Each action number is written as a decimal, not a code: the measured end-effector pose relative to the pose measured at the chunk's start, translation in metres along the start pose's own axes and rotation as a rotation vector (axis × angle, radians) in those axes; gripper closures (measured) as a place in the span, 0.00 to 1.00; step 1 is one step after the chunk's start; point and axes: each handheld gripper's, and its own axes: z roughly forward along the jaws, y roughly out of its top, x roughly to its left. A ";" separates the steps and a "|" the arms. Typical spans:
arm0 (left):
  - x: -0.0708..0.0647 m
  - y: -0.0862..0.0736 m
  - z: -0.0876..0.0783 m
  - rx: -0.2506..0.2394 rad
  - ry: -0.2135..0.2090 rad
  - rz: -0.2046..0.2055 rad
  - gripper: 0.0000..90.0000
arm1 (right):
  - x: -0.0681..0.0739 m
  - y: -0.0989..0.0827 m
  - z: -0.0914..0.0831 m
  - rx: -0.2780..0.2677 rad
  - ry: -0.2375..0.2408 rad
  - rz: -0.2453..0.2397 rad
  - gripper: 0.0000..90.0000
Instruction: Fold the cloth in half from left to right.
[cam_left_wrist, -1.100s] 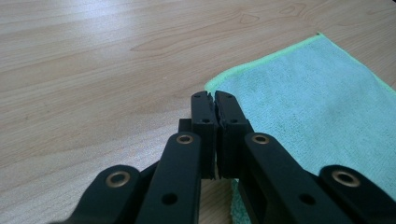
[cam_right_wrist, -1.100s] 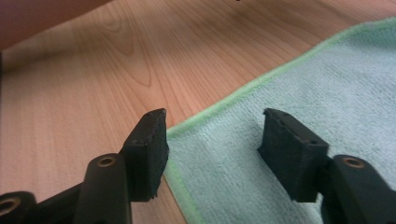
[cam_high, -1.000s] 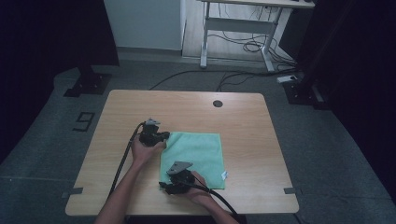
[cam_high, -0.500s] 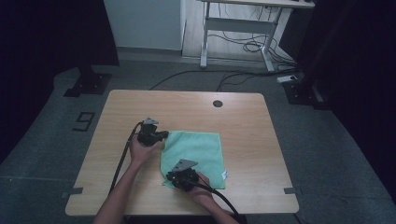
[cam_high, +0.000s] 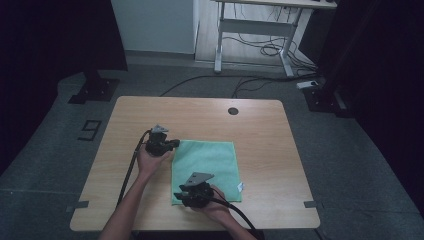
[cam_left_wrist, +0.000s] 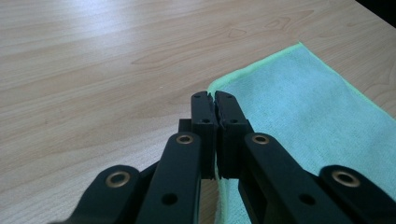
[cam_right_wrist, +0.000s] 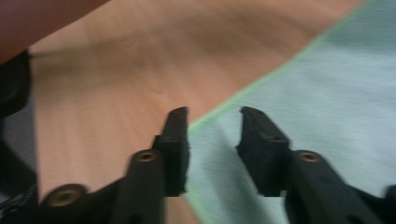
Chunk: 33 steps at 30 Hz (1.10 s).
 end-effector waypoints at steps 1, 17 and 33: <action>0.000 0.000 0.001 0.000 0.000 0.000 0.97 | 0.002 0.000 0.003 0.006 0.003 0.002 0.58; 0.002 -0.001 0.000 0.005 0.000 -0.002 0.97 | 0.012 0.000 0.014 0.096 -0.126 -0.084 0.86; -0.016 0.034 -0.022 -0.038 -0.003 0.011 0.97 | 0.018 0.013 -0.021 -0.172 -0.041 0.008 0.94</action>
